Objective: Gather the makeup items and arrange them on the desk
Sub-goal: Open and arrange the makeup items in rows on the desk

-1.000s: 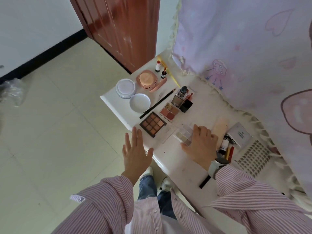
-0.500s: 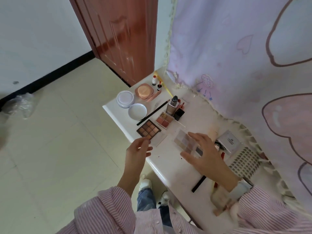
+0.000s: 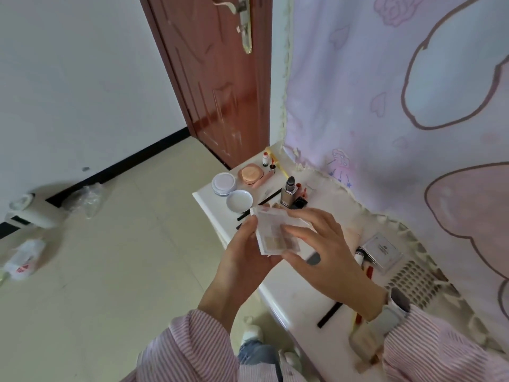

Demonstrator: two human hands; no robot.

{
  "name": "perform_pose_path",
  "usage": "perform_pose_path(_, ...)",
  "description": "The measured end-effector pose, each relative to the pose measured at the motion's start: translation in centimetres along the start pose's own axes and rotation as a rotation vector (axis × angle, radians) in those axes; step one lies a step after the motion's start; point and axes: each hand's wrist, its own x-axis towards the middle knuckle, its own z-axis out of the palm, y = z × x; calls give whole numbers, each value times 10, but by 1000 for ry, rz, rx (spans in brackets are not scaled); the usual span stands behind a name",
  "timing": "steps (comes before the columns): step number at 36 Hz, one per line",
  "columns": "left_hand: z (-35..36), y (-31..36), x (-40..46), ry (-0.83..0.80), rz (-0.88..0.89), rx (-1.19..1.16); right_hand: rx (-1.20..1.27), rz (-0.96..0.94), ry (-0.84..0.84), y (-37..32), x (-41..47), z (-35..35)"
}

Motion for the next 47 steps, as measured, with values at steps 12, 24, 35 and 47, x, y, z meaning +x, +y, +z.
perform_pose_path(12, 10, -1, -6, 138, 188, -23, 247, 37, 3, -22, 12, -19)
perform_pose_path(24, 29, -4, -7, 210, 95, -108, 275, 86, -111, -22, 11, -34)
perform_pose_path(35, 33, -6, -7, 238, -3, 50, 138, 74, -10, -23, 6, -27)
perform_pose_path(47, 25, -17, -11, 136, 127, 194, 77, 158, -145, -36, 13, -25)
